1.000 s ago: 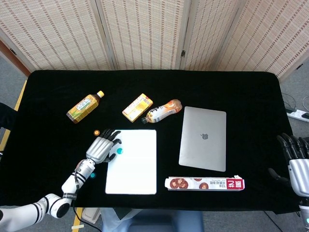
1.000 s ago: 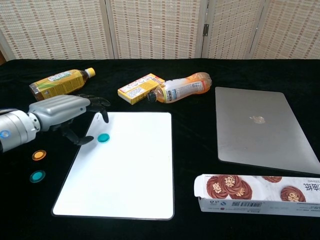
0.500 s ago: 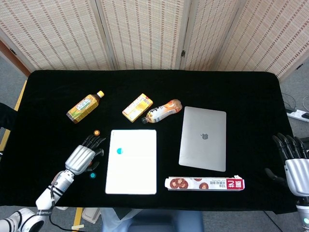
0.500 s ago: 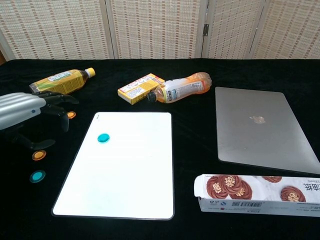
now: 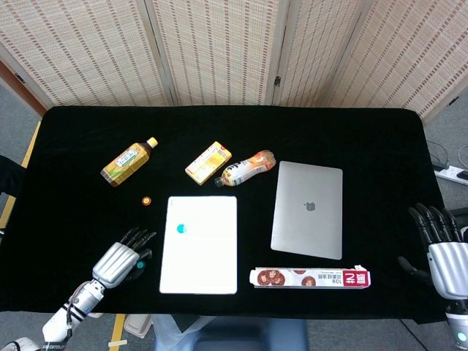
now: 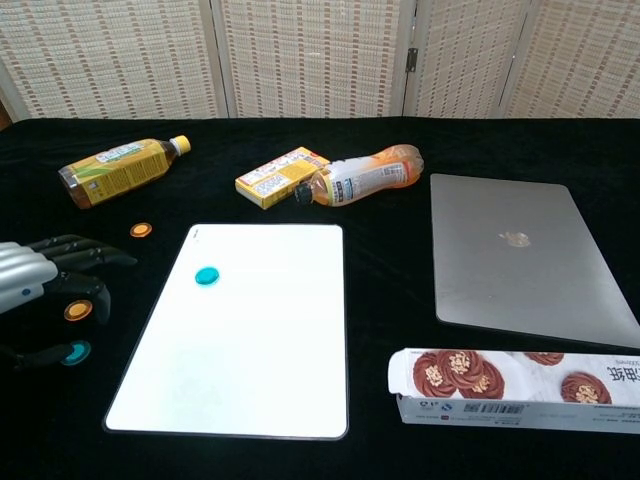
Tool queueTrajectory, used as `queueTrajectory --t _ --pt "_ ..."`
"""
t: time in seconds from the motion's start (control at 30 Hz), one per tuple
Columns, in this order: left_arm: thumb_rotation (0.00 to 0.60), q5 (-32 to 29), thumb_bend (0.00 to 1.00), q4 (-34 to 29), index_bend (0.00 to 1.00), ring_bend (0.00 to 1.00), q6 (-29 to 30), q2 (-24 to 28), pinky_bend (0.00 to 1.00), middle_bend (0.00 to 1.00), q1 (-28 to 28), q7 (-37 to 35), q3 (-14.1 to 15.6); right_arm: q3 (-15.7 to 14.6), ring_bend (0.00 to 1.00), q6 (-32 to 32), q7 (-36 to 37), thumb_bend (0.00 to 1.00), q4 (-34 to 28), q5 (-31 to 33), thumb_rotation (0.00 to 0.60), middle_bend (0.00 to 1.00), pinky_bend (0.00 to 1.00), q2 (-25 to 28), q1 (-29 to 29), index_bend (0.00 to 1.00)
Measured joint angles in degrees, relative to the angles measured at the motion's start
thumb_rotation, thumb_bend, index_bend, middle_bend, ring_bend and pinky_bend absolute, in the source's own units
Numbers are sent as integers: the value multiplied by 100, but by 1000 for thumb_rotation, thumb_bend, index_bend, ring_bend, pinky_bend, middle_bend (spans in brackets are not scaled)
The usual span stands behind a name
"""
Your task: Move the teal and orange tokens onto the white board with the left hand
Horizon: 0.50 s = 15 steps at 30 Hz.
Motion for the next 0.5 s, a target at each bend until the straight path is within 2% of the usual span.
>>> queueTrajectory --t 0.2,0.5 --pt "600 -127 425 148 408 0 -185 -141 0 104 115 81 46 -7 39 44 -3 209 -11 -11 589 79 0 11 -28 11" --pt "600 -211 425 374 397 0 -201 -269 0 103 197 23 -45 -19 39 59 -10 209 -17 -42 588 79 0 5 -35 11"
